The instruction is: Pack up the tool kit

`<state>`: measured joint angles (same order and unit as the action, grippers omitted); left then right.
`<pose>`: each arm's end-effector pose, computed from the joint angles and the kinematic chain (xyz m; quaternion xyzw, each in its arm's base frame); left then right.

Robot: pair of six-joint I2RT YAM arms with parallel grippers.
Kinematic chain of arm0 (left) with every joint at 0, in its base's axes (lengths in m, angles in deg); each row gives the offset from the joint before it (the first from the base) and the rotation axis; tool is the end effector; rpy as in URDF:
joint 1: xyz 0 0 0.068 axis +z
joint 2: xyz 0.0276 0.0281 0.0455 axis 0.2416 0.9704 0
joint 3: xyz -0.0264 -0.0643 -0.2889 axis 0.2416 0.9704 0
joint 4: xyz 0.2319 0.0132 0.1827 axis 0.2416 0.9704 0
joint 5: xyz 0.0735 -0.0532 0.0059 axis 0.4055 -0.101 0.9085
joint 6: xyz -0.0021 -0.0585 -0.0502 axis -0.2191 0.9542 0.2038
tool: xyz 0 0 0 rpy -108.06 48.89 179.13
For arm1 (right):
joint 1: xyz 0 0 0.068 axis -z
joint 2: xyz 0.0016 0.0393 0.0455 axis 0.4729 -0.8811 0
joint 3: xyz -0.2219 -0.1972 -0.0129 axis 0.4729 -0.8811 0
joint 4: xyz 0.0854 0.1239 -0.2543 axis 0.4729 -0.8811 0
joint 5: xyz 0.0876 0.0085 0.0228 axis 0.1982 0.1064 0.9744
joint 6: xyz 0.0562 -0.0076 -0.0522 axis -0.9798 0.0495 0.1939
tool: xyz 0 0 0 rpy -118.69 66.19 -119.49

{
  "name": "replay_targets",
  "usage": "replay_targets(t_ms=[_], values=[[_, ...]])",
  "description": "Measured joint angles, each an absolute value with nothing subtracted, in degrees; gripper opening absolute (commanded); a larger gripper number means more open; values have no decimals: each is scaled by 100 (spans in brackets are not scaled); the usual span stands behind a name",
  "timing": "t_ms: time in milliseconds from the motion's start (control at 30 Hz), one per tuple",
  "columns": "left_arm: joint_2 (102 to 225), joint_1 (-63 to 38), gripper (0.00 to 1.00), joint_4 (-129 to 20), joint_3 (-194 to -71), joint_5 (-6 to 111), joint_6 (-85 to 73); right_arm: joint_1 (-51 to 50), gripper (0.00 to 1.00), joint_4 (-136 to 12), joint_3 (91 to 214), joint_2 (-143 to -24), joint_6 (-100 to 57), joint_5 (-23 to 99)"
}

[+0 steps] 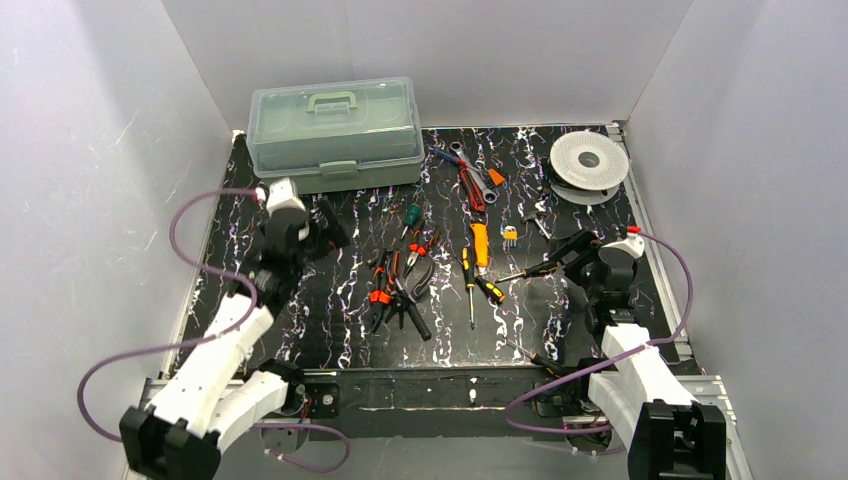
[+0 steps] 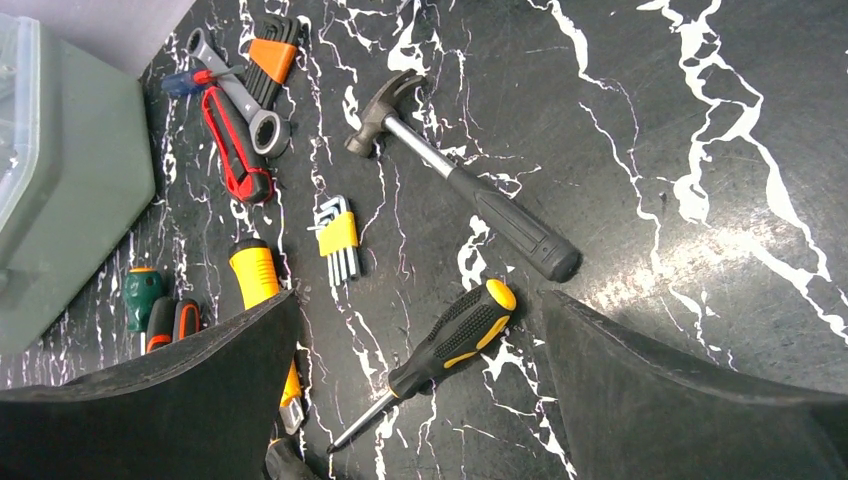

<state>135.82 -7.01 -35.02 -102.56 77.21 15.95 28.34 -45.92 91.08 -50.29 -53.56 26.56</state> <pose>0.2286 -0.0678 0.3054 -0.1700 0.8112 -0.1458 0.5402 0.2255 -0.0051 0.1789 0.2902 0.7556 0.1696 0.5622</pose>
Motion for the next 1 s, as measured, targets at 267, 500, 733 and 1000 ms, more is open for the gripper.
replay_targets(t_ms=[267,500,733,1000], values=[[15689,1148,98,-3054,-13061,7039,1316,2550,97,-4548,9108,-5252,-5389,2685],[17324,1869,98,-2555,-15078,6672,876,2441,97,-4546,9108,-5243,-5386,2735],[19059,2199,98,-2068,-16545,6298,465,2406,97,-4548,9132,-5318,-5367,2897],[20097,2628,98,-2127,-17288,5406,214,2371,95,-4526,9165,-5495,-5345,2989]])
